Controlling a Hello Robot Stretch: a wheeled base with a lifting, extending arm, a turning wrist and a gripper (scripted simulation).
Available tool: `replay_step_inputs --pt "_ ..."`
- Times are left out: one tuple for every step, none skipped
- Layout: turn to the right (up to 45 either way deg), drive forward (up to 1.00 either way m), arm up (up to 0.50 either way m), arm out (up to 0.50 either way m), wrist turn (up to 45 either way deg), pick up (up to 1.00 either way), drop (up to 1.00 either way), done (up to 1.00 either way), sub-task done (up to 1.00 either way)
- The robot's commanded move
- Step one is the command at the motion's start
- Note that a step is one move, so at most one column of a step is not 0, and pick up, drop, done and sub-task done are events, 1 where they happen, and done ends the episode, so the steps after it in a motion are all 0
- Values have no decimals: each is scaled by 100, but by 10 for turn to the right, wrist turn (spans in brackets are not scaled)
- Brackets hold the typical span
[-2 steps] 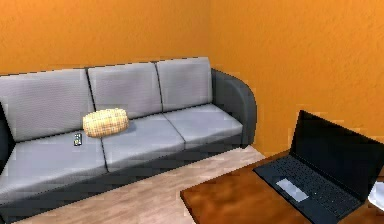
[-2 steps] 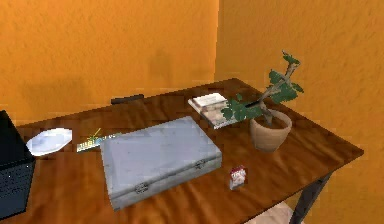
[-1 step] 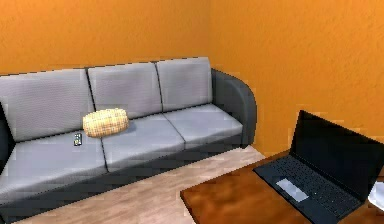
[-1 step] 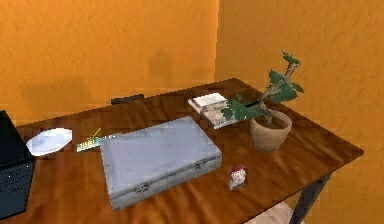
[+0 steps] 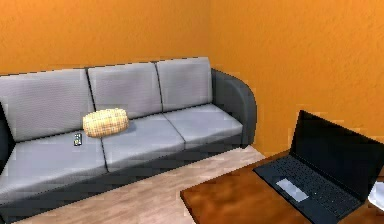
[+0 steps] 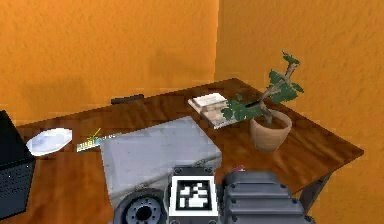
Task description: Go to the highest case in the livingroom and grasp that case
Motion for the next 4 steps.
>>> replay_step_inputs --pt "0 0 0 30 0 0 0 0 0" --pt "0 0 0 0 450 0 0 0 0" --pt "0 0 0 0 450 0 0 0 0" --pt "0 0 0 0 90 0 0 0 0"
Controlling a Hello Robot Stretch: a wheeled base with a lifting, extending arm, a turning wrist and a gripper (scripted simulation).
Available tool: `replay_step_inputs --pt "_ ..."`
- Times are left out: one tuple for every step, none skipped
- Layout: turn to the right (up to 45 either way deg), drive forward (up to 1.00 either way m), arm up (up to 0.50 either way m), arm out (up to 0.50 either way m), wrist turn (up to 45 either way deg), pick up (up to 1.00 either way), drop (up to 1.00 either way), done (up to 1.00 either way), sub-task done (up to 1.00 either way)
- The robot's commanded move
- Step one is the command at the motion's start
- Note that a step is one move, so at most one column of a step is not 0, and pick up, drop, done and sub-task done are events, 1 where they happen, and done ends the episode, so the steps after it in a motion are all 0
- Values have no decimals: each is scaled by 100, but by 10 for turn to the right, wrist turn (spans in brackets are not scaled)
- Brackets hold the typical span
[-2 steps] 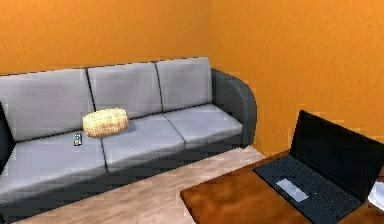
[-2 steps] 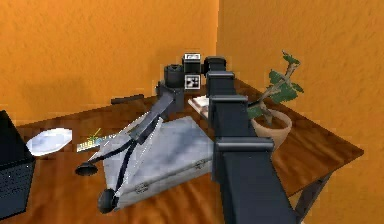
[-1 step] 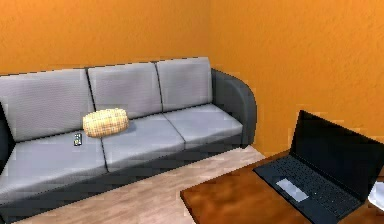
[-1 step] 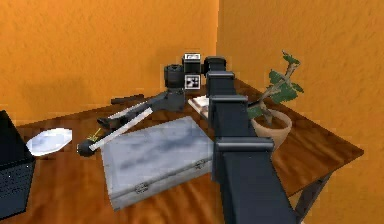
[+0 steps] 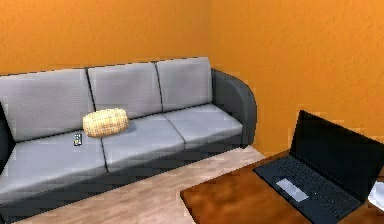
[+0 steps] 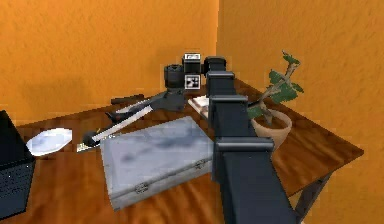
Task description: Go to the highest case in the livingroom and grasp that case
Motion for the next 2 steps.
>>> replay_step_inputs --pt "0 0 -28 0 0 0 0 0 0" --pt "0 0 0 0 0 100 0 0 0"
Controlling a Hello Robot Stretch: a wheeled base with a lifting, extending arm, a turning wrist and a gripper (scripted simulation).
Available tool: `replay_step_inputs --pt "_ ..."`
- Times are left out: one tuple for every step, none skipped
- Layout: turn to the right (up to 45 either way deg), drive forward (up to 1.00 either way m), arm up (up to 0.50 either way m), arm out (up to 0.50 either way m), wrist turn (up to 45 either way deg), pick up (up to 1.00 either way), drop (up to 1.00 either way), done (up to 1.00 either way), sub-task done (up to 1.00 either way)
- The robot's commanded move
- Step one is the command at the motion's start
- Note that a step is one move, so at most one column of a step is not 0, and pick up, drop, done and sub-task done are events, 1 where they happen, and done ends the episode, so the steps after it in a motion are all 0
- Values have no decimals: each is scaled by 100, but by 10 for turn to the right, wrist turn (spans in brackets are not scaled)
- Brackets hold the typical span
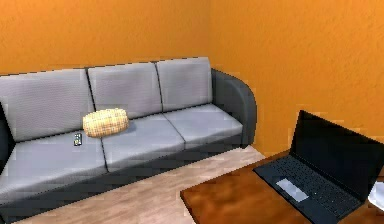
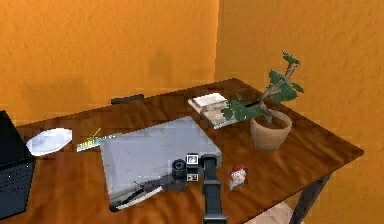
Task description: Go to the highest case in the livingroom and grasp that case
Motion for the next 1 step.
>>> replay_step_inputs --pt "0 0 10 0 0 0 0 0 0"
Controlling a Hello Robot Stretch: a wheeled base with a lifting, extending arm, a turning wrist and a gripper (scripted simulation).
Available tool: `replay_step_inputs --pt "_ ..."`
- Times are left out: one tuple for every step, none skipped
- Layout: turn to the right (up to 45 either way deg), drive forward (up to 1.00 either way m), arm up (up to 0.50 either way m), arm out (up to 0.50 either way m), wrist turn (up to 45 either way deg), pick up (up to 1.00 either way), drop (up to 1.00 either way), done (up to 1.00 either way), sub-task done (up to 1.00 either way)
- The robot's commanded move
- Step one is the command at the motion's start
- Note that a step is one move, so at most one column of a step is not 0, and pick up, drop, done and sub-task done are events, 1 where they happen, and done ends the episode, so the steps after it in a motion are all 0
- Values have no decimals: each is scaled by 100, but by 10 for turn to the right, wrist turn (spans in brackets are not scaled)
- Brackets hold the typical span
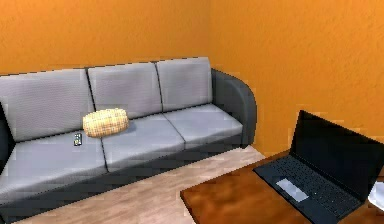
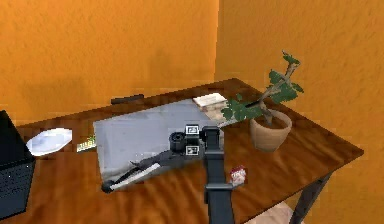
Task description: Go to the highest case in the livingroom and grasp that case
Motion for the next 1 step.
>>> replay_step_inputs --pt "0 0 0 0 0 0 0 100 0"
